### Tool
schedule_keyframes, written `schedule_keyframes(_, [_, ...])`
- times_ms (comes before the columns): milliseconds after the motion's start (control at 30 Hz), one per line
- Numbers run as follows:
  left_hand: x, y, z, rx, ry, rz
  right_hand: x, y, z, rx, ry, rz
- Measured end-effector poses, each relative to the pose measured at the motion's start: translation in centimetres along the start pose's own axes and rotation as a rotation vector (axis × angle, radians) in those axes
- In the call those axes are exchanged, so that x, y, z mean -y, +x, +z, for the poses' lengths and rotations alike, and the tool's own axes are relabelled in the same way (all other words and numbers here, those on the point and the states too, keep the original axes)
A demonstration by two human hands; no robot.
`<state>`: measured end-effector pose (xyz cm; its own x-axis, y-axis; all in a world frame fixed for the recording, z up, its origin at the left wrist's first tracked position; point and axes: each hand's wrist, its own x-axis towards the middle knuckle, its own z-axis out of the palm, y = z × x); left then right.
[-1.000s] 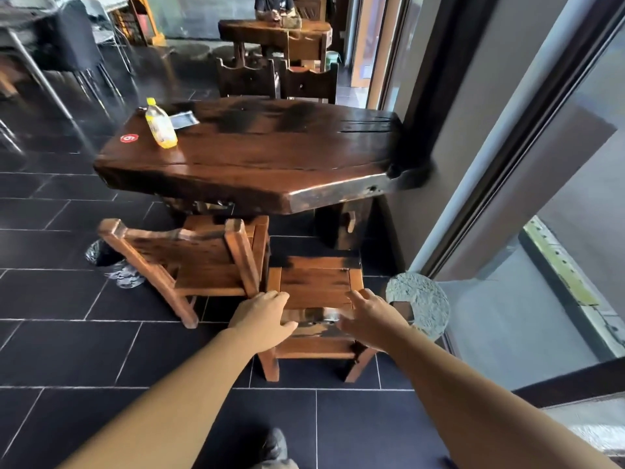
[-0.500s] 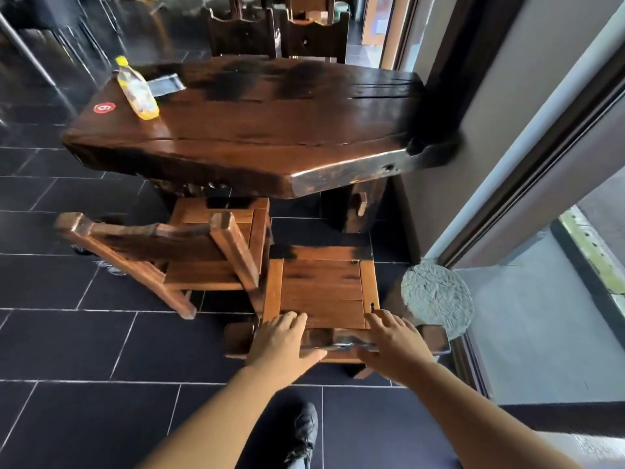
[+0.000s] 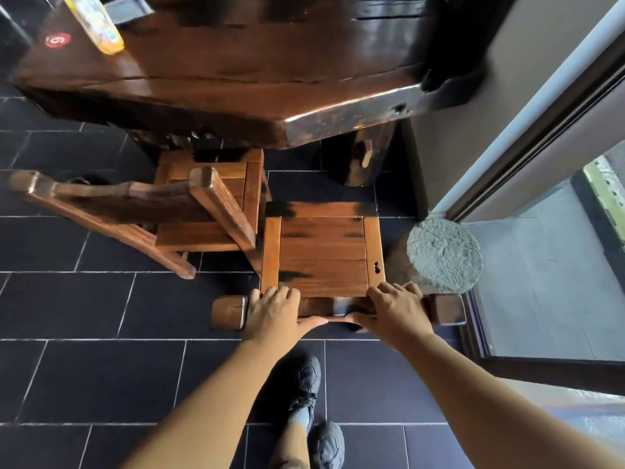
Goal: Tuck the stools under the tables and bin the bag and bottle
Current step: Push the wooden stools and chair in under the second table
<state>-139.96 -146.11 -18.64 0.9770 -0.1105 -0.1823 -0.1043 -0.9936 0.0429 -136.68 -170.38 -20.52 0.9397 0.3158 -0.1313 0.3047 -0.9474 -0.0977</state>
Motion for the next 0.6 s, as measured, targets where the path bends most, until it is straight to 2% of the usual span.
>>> schedule_keyframes(167, [0.3,0.6,0.2,-0.01,-0.003,-0.005,-0.4,0.8,0.4,-0.042,0.031,-0.02])
schedule_keyframes(300, [0.5,1.8,-0.5,0.043,-0.01,-0.029,-0.6,2.2,0.2,-0.067,0.046,-0.03])
schedule_keyframes(600, [2.3,5.6,-1.3,0.077,-0.002,-0.064,-0.4,6.4,-0.8,-0.034,-0.005,-0.035])
